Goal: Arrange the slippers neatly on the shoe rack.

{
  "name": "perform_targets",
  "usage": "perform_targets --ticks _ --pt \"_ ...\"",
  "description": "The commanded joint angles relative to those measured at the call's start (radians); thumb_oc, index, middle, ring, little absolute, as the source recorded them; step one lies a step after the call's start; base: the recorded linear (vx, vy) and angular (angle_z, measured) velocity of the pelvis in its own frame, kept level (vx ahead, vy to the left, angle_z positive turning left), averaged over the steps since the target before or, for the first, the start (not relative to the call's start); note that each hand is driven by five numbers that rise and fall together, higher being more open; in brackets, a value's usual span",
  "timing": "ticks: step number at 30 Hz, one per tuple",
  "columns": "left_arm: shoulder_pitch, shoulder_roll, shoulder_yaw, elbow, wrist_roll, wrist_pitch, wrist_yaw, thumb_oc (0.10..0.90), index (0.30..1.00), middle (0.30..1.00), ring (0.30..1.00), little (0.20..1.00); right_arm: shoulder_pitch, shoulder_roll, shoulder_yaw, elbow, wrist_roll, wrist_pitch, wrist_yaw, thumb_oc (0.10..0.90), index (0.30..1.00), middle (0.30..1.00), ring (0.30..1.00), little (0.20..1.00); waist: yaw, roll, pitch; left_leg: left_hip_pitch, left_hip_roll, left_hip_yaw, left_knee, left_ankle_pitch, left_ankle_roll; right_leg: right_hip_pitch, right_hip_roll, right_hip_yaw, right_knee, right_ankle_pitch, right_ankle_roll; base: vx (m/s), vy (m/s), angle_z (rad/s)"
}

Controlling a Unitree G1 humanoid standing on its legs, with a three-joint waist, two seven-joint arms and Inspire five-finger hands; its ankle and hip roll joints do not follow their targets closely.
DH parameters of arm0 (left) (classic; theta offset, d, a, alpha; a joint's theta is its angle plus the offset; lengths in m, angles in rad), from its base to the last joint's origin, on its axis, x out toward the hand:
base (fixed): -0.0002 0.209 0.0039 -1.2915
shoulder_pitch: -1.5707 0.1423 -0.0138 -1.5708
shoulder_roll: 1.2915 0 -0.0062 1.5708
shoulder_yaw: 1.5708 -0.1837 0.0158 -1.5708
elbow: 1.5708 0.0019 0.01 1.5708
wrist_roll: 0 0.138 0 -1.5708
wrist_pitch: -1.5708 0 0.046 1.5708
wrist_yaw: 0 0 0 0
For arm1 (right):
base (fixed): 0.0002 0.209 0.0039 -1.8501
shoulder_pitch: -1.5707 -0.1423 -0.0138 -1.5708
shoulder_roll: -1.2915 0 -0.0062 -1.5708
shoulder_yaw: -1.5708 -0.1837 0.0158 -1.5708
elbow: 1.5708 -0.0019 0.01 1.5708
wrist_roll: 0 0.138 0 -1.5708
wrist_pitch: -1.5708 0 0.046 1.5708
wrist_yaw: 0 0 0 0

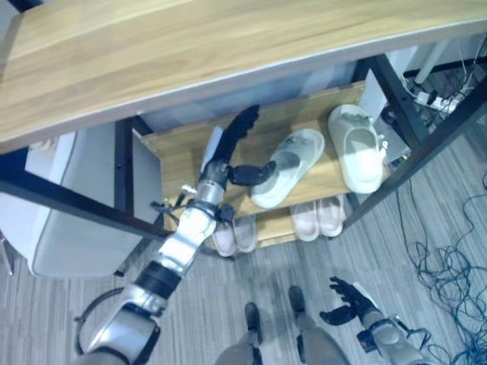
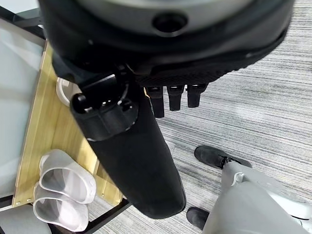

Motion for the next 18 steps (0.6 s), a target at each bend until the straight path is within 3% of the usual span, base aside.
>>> perform_targets --ticks 1,9,18 --pt "-0.059 -0.026 0.059 -0.029 -0.099 -0.113 -0.032 0.8 0.9 0.9 0.9 0.9 0.073 -0.021 -0.019 -0.048 -0.035 -0.024 -0.004 0.8 0.9 0.9 0.9 0.9 0.018 -0.034 -0.108 0.009 -0.005 -0.026 -0.008 -0.04 -0.049 0.025 -0.045 -0.066 0.0 -0.098 0.076 0.0 0.0 0.0" --pt "0.125 -0.019 0.09 -0.103 -0.12 -0.082 -0.088 0.8 0.9 0.9 0.9 0.9 0.085 -0.018 -0.029 -0.052 -0.056 -0.017 0.0 0.8 0.9 0.9 0.9 0.9 0.037 -0.043 -0.115 0.019 -0.004 -0.033 -0.008 -0.041 -0.047 0.045 -0.044 -0.08 0.0 -0.104 0.071 0.0 -0.002 0.06" --pt "0.183 -0.061 0.035 -0.165 -0.046 -0.058 -0.118 0.8 0.9 0.9 0.9 0.9 0.083 -0.006 -0.026 -0.062 -0.051 -0.023 -0.007 0.8 0.9 0.9 0.9 0.9 0.046 -0.059 -0.099 0.006 -0.003 -0.045 -0.008 -0.037 -0.048 0.039 -0.044 -0.089 0.0 -0.103 0.068 -0.03 -0.004 0.06"
